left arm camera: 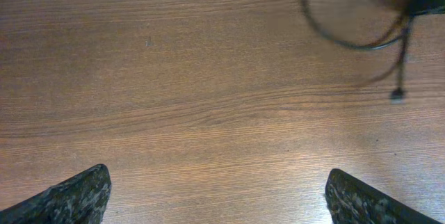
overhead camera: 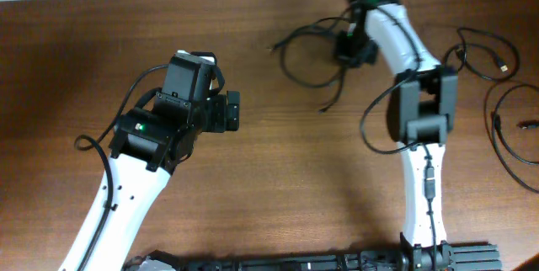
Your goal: Untangle cables
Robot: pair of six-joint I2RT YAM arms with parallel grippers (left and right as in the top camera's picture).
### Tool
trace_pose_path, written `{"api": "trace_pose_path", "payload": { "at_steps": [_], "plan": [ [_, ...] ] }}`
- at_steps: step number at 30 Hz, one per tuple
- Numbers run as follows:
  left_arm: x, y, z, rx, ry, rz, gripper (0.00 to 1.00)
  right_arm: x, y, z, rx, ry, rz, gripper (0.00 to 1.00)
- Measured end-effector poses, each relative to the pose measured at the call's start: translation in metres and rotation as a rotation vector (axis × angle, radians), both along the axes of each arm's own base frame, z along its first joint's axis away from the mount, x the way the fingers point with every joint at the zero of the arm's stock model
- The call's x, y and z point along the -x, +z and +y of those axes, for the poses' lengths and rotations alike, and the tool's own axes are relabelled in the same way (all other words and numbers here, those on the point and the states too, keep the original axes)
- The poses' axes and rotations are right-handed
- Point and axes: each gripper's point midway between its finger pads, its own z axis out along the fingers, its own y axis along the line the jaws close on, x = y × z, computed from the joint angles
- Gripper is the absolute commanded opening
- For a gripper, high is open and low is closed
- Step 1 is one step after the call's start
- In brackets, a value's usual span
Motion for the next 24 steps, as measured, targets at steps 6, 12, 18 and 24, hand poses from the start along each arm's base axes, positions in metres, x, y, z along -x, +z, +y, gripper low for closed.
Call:
{"api": "trace_pose_path", "payload": {
  "at_steps": [6, 12, 18, 24],
  "plan": [
    [0.0, 0.0, 0.0, 0.0, 0.0, 0.0, 0.99, 0.014, 0.0, -0.126, 0.018, -0.238, 0.037, 0.04],
    [0.0, 0.0, 0.0, 0.0, 0.0, 0.0, 0.99, 0.065, 0.0, -0.261, 0.006, -0.527, 0.069, 0.04],
    [0.0, 0.0, 0.0, 0.0, 0.0, 0.0, 0.99, 0.15, 0.0, -0.363, -0.075, -0.804, 0.098, 0.04],
    [0.0, 0.0, 0.0, 0.0, 0.0, 0.0, 0.99, 0.159, 0.001, -0.372, -0.132, -0.683, 0.052, 0.04]
  ]
}}
